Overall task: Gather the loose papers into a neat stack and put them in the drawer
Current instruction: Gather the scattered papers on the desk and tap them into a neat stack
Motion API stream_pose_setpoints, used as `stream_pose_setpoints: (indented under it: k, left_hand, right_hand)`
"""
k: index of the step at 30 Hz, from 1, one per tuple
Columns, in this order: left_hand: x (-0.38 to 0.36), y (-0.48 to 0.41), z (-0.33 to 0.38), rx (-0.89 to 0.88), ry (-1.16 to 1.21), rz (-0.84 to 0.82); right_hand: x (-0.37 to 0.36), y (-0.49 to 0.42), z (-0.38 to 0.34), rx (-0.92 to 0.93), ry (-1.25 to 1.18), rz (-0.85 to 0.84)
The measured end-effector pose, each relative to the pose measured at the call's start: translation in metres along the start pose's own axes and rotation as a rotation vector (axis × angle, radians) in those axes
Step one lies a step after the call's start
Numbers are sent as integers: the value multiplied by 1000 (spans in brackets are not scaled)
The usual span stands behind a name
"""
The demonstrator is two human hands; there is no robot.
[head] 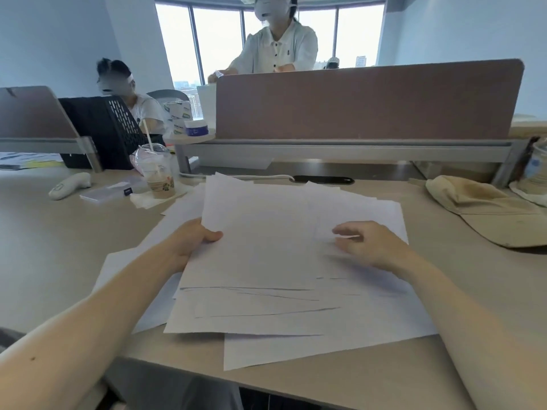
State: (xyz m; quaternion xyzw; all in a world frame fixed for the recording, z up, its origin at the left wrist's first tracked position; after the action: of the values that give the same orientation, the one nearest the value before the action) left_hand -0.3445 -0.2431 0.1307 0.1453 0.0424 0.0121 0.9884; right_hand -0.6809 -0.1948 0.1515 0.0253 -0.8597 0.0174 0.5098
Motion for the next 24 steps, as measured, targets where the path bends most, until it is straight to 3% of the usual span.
stream_pose_setpoints:
  k: [2,4,6,9,11,14,19,22,24]
  left_hand:
    - [-9,-4,-1,18,-63,33]
    - [-23,-7,-2,42,-67,41]
    - [-41,-12,-3,63,-62,33]
    - [-65,-20,0,56,-75,42]
    - [-81,-24,5,40,-77,17]
    - [-101,-25,11,38,-103,-40]
    - [-141,-22,6,44,-98,-196]
    - [-164,-16,-2,38,-94,-249]
    - [-171,-16,-8,37,-65,-227]
  right_hand:
    - [10,-6,25,-155,296,81]
    - [0,-6,43,-226,474,-46]
    - [-6,-5,42,-189,324,-114]
    - [12,-3,37,-206,-144,25]
    - [34,2,56,-336,-99,161]
    - [41,7,83,-472,14,146]
    - [31,-1,89,-421,-468,180]
    - [23,-1,92,-444,-627,77]
    - [17,-1,92,-443,-603,2]
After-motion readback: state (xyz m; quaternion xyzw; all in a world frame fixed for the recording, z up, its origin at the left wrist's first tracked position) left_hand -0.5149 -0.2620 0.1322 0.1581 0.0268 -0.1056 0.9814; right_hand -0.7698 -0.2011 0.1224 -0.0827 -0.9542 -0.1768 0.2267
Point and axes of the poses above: each hand's wrist, its own y-axis away from the middle knuckle, its own x-axis out of the back of the hand, z = x × y, the point moved 9 cm from there along -y, towards the middle knuckle, and after that the axes turned 13 degrees about y, right-handed, at the moved point
